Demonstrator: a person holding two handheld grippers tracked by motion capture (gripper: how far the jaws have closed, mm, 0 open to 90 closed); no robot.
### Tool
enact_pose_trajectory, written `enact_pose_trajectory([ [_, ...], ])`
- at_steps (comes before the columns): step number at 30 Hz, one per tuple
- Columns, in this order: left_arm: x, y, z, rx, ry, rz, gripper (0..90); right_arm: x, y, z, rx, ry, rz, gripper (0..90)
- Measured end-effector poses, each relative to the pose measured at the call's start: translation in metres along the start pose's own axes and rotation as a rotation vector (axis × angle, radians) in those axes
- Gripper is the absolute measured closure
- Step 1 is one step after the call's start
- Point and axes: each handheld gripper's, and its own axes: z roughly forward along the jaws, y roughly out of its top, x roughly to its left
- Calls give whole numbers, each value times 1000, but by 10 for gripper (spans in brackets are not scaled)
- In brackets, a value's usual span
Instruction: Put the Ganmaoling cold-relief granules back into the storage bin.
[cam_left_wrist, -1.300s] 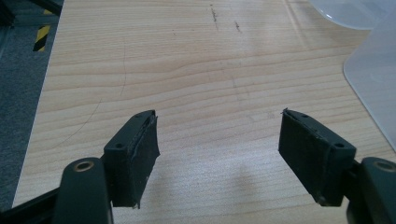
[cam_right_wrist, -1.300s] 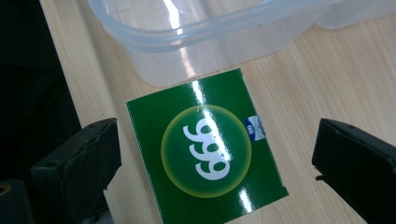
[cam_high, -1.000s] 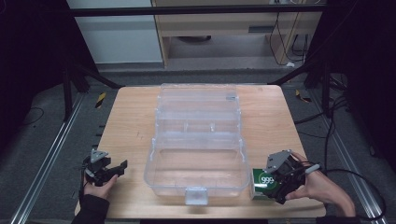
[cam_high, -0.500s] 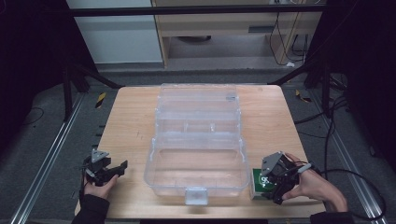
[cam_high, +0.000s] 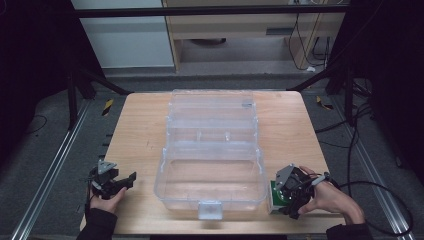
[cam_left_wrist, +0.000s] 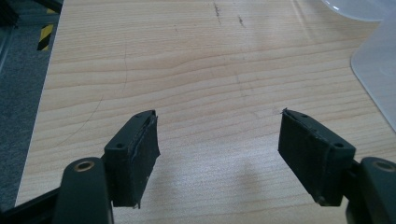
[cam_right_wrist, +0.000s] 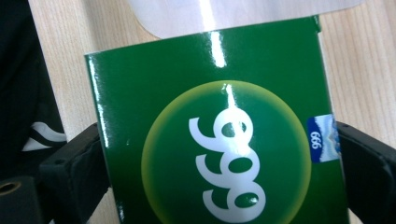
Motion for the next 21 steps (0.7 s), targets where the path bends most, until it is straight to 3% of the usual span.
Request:
enact_pose_trajectory([
  [11, 0, 0, 0, 0, 2, 1, 283, -2, 0, 3, 11, 19, -9, 101],
  [21, 0, 0, 0, 1, 3, 2, 284, -2, -3, -3, 5, 24, 34, 160],
])
